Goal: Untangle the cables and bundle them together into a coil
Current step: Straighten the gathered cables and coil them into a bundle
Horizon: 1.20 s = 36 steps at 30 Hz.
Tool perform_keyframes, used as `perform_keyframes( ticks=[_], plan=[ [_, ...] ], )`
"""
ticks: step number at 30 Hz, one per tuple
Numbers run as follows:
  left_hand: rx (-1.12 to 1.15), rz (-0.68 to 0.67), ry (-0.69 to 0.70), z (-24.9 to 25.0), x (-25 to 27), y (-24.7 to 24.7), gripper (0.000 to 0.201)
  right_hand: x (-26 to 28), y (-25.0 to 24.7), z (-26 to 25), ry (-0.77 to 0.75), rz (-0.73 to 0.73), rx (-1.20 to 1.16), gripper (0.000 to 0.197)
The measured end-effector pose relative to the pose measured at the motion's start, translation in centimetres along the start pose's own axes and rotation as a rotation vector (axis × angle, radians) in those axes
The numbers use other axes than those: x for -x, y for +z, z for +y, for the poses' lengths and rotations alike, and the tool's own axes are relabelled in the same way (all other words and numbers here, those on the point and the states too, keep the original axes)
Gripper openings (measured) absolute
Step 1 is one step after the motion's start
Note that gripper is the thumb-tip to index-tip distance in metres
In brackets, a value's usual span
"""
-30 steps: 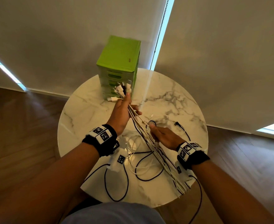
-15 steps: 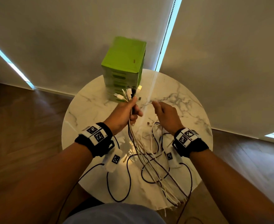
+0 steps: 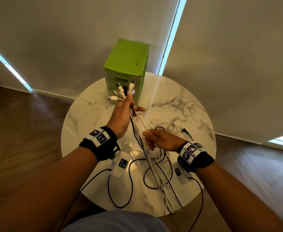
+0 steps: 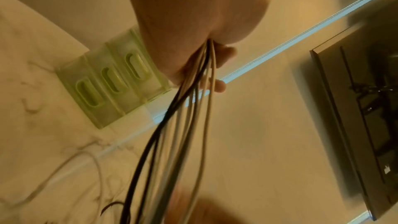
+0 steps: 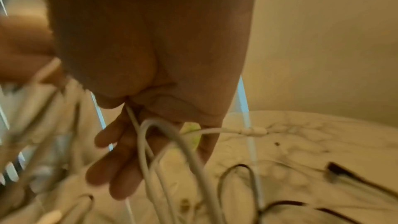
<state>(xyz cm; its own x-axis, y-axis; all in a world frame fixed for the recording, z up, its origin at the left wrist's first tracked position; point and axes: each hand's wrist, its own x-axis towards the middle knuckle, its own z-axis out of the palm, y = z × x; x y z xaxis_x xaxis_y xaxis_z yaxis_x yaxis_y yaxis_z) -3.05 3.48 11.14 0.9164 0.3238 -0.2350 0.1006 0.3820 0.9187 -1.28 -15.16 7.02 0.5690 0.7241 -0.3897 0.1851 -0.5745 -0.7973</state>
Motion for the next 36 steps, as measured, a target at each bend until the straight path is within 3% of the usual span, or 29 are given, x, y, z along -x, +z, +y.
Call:
perform_keyframes(
  ticks=[3,8,10,13,17,20,25,31,36],
  plan=[
    [0.094,0.020,0.047,1.6,-0.8,-1.2,0.037,1.2,-0.2,3.7,0.087,-0.059,0.267,0.063],
    [0.175,0.024,0.045,3.3,-1.3,-2.5,0.037,1.6,-0.9,7.6,0.017,0.164,0.104,0.057],
    [0.140,0.003,0.051,3.4,-1.0,-2.4,0.035,1.0,-1.7,6.9,0.042,0.267,0.168,0.046],
    [-0.094,-0.070,0.039,2.7,-0.3,-1.9,0.035,-0.2,-2.3,4.0,0.043,0.494,0.194,0.043],
    [-0.342,-0.153,-0.046,0.7,0.9,-1.0,0.041,-1.5,-1.8,-1.1,-0.088,0.674,0.055,0.040],
    [-0.346,-0.179,-0.120,0.0,1.6,-0.4,0.051,-1.6,-0.9,-4.0,-0.209,0.603,0.036,0.035],
    [-0.387,-0.183,-0.067,0.0,1.4,-0.4,0.062,-1.4,-0.2,-4.6,-0.328,0.391,0.075,0.026],
    [-0.316,-0.096,-0.077,0.3,1.3,-0.1,0.042,-0.8,-0.8,-1.7,-0.156,0.125,0.067,0.033],
    [-0.193,-0.003,-0.041,1.4,0.6,-0.4,0.038,-1.9,-0.9,2.6,-0.019,-0.029,0.262,0.025]
  ],
)
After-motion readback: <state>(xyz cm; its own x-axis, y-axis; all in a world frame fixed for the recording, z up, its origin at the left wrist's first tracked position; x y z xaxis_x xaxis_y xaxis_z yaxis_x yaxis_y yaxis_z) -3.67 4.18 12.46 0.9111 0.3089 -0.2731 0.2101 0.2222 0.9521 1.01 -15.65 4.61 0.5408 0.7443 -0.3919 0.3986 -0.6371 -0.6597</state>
